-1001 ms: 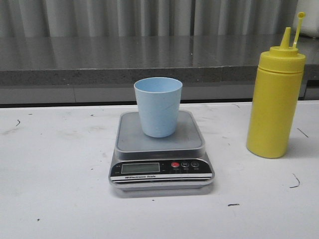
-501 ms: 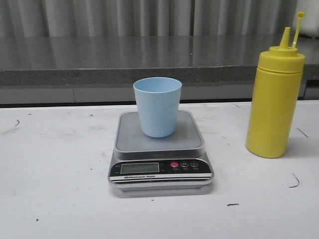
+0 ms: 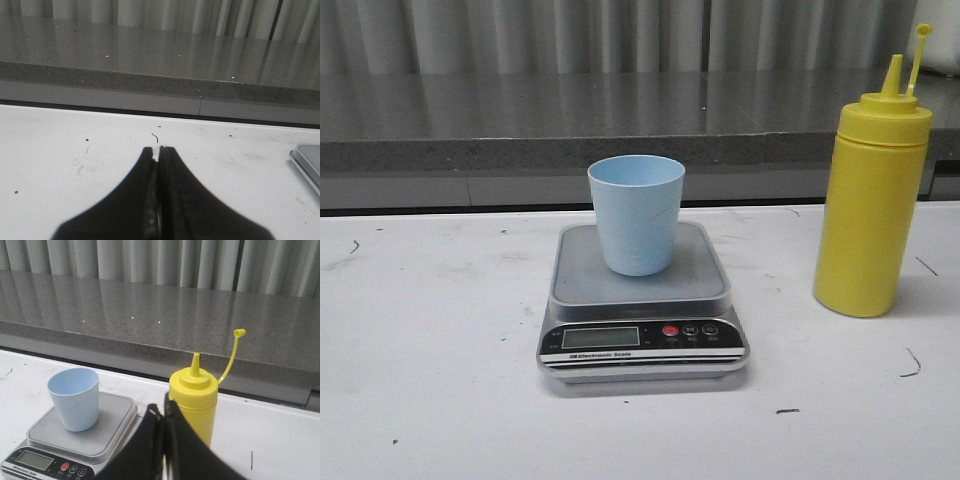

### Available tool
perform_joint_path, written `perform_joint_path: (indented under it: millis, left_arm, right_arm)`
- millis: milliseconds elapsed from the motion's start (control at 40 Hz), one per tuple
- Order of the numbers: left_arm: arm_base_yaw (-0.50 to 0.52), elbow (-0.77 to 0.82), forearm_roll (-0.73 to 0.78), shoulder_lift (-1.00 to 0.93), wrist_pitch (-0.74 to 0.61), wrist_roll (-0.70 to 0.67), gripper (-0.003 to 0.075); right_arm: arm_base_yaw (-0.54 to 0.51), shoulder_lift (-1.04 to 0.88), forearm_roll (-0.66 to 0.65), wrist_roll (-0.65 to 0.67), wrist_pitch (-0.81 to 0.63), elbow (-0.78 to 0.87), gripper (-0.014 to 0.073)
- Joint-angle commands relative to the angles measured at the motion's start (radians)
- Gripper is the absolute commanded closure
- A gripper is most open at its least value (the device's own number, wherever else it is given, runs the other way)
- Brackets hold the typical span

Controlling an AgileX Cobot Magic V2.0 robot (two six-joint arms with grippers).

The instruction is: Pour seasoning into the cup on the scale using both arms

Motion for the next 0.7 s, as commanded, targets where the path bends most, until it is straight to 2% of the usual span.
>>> perform_joint_path:
  millis: [0, 450, 676]
  left_arm:
    - [0.001, 0.024, -0.007, -0.017, -0.085, -0.009, 0.074]
    - [0.001, 0.024, -0.007, -0.017, -0.085, -0.009, 0.074]
    - [0.001, 0.024, -0.007, -0.017, -0.085, -0.009, 0.074]
  right_arm:
    - [-0.008, 0.005, -0.003, -0.011, -0.075, -0.034, 0.0653]
    - [-0.008, 0.005, -0.006, -0.011, -0.093, -0.017, 0.0653]
    - [-0.063, -0.044, -0.143, 0.041, -0.138, 0.061, 0.0653]
